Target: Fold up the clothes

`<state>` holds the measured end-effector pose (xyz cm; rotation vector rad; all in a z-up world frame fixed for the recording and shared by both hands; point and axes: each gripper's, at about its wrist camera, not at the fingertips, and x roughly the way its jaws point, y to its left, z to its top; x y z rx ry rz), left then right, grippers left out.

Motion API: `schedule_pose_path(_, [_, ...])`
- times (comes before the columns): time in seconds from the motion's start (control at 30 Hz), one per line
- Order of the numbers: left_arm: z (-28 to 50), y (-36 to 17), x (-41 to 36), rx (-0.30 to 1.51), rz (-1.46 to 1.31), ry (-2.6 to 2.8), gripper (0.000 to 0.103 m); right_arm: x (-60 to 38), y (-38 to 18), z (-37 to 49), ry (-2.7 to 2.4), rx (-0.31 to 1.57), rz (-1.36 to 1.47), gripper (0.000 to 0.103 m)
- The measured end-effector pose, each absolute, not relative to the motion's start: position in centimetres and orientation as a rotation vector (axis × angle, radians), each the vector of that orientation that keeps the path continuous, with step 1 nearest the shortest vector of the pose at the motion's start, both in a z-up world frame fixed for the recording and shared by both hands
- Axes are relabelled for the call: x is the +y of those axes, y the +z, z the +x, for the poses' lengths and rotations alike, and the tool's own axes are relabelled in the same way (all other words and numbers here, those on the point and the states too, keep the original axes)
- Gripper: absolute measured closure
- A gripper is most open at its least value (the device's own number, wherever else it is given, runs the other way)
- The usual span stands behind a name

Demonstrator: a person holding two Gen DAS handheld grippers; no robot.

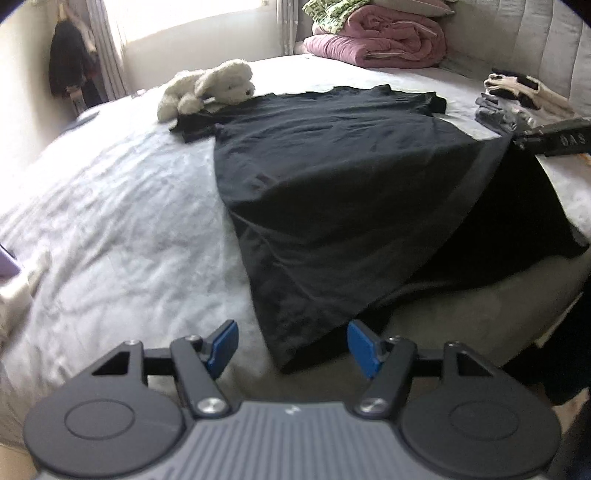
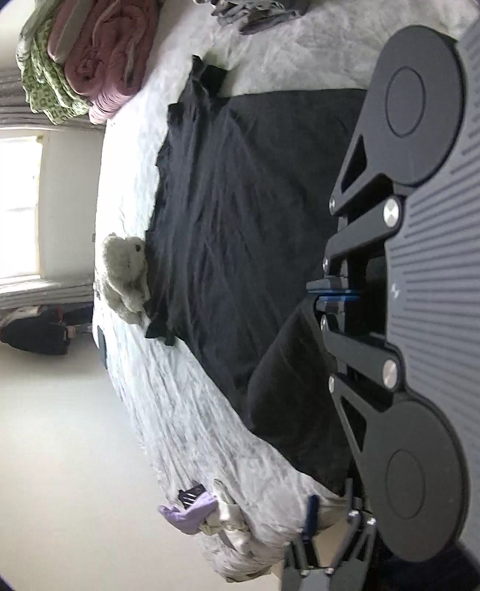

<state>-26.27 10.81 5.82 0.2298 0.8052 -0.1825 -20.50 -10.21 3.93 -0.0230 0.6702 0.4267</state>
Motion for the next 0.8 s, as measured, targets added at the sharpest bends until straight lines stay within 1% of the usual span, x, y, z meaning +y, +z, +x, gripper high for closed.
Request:
schedule_pose_path(0.13, [-26.2,5.3,10.4,0.819,0.303,-0.210,0.037,-10.5,3.1,-20.5,0.411,0.676,-0.014,0.103])
schedule_pose_path(0.23, [-26.4,5.2,10.9,0.825,0.289,-0.221,0.037,-11.7,3.4,-20.1,0.367,0.660,0.039,0.103])
schedule_pose_path(0.37, [-25.9,5.3,10.9,0.814,0.294,-0.210,0.038,-11.9,3.3,-19.9,0.374,0.673,0.038,0.103])
schedule_pose_path(0.47, [-25.8,5.0,10.6,0.816,0.320,-0.224,0.048,-11.7,3.0,-19.9,0.383,0.679,0.037,0.103])
schedule_pose_path(0.53, [-25.9,4.9,10.5,0.815,0.335,-0.233,0.056,-11.9,3.1,-19.7,0.377,0.674,0.061,0.103])
schedule_pose_path(0.63, [-26.4,5.2,10.1,0.790,0.375,-0.242,0.063,-12.2,3.4,-19.5,0.381,0.669,0.101,0.102])
schedule_pose_path(0.8, [-25.8,4.8,9.6,0.788,0.434,-0.255,0.072,-12.1,3.2,-19.4,0.373,0.674,0.088,0.102])
